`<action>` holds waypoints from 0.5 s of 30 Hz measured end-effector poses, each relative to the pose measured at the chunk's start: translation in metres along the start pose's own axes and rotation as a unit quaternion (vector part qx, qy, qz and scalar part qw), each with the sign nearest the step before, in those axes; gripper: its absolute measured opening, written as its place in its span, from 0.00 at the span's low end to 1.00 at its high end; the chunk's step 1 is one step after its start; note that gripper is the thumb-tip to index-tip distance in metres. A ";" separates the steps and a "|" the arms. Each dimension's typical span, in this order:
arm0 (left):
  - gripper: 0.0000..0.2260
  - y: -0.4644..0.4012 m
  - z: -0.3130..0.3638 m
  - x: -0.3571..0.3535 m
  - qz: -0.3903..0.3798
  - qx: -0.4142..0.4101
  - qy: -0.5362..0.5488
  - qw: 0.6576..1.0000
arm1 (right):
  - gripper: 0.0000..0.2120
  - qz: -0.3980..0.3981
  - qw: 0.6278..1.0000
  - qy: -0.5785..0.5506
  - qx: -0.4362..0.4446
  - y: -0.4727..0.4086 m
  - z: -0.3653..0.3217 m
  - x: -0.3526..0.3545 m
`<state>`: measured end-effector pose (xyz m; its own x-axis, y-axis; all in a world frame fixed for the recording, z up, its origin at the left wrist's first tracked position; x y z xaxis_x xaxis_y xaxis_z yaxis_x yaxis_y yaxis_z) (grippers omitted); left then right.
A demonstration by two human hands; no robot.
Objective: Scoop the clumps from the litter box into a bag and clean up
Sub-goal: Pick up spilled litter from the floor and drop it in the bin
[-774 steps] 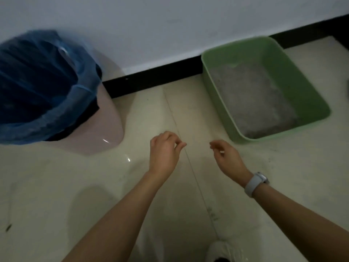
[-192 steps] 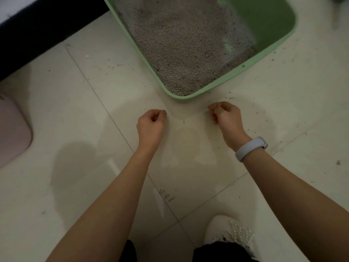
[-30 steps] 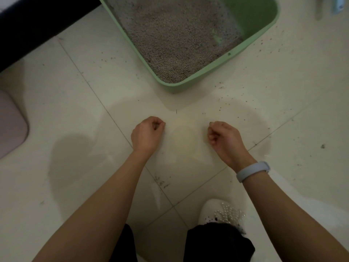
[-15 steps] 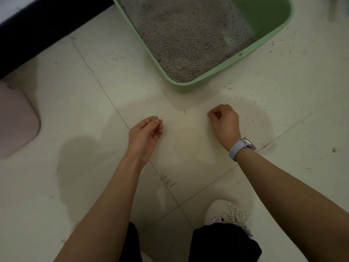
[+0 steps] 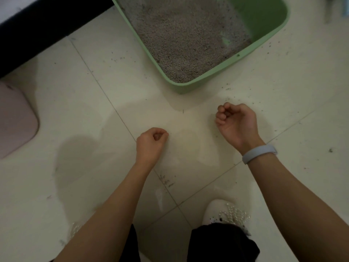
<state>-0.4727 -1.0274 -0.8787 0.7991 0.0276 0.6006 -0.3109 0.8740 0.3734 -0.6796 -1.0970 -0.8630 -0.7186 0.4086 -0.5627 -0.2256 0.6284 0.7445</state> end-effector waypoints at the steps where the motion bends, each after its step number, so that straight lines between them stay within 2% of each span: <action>1: 0.03 0.001 0.001 -0.003 0.003 -0.009 -0.006 1.000 | 0.12 0.018 1.000 0.010 0.004 -0.001 0.000 0.003; 3: 0.05 0.000 0.003 -0.007 0.011 -0.013 -0.023 1.000 | 0.13 0.091 0.988 0.118 0.038 -0.004 0.000 0.009; 4: 0.06 0.000 0.003 -0.009 0.016 -0.012 -0.029 0.999 | 0.11 0.133 0.963 0.222 0.073 -0.006 0.000 0.011; 6: 0.07 -0.001 0.004 -0.011 0.025 -0.009 -0.034 0.999 | 0.06 0.187 0.865 0.442 0.147 -0.009 0.002 0.016; 8: 0.07 0.000 0.004 -0.012 0.025 -0.013 -0.038 0.999 | 0.04 0.190 0.780 0.564 0.195 -0.011 0.005 0.014; 10: 0.07 0.001 0.004 -0.012 0.023 -0.026 -0.047 0.998 | 0.06 0.188 0.737 0.613 0.214 -0.016 0.008 0.011; 15: 0.06 0.004 0.001 -0.011 0.025 -0.041 -0.052 0.997 | 0.06 0.184 0.677 0.676 0.225 -0.027 0.013 0.009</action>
<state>-0.4833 -1.0246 -0.8834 0.7242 0.0258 0.6891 -0.3031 0.9095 0.2845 -0.6717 -1.1016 -0.8930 -0.6852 -0.1968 0.7012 0.1368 0.9109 0.3893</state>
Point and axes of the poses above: each hand's wrist, its own y-axis away from the middle knuckle, its own x-axis out of the back of the hand, z = x × y, the point moved 1 cm from there along -y, towards the middle knuckle, and after that the axes turned 6 degrees about -x, right-handed, at the moved point
